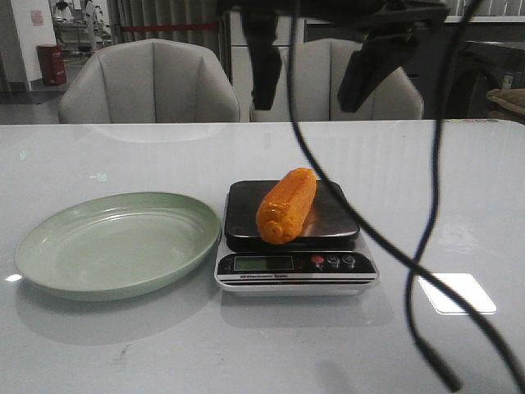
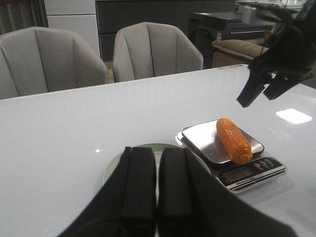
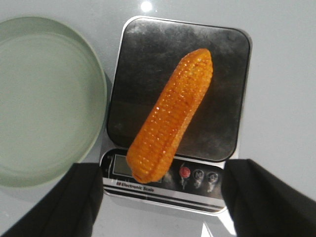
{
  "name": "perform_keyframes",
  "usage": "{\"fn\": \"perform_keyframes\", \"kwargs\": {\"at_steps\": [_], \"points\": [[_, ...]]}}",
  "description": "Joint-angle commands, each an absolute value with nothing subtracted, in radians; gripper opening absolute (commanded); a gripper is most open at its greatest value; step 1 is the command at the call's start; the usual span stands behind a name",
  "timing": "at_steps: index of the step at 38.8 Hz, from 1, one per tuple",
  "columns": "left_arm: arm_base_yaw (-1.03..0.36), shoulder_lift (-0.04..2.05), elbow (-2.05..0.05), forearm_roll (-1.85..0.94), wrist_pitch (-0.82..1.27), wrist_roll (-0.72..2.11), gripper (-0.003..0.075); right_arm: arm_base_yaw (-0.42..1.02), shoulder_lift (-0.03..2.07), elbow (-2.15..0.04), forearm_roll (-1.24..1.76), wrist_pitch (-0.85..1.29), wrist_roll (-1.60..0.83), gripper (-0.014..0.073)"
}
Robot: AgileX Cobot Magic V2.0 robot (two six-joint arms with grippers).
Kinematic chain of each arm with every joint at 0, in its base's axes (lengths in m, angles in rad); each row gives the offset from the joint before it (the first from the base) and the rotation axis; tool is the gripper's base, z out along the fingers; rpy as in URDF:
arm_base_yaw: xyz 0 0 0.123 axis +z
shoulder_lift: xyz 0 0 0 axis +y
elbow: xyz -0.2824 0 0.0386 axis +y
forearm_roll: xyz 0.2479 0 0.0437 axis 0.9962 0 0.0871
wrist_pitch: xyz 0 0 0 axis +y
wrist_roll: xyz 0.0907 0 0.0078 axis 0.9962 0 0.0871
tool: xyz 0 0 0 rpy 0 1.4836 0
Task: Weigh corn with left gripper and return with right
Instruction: 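Lower the right gripper over the corn on the scale and grasp, then lift the corn with the right gripper and lower it onto the plate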
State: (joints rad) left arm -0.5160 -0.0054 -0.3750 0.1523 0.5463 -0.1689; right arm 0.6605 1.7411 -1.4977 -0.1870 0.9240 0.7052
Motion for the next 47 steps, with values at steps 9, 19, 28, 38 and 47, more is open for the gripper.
{"fn": "perform_keyframes", "kwargs": {"at_steps": [9, 19, 28, 38, 47], "points": [[-0.517, -0.005, -0.398, 0.157, 0.466, -0.171, 0.0125, 0.661, 1.878, -1.637, -0.229, 0.975, 0.965, 0.0596], [-0.517, -0.005, -0.398, 0.157, 0.466, -0.171, 0.0125, 0.642, 1.953, -1.64, -0.14, 0.916, 0.995, 0.0596], [-0.517, -0.005, -0.398, 0.157, 0.466, -0.171, 0.0125, 0.634, 1.985, -1.64, -0.122, 0.913, 0.994, 0.0402], [-0.517, -0.005, -0.398, 0.157, 0.466, -0.171, 0.0125, 0.681, 1.984, -1.76, -0.084, 0.926, 0.872, 0.0203], [-0.517, -0.005, -0.398, 0.157, 0.466, -0.171, 0.0125, 0.759, 2.004, -1.776, -0.02, 0.819, 0.843, 0.021]]}}
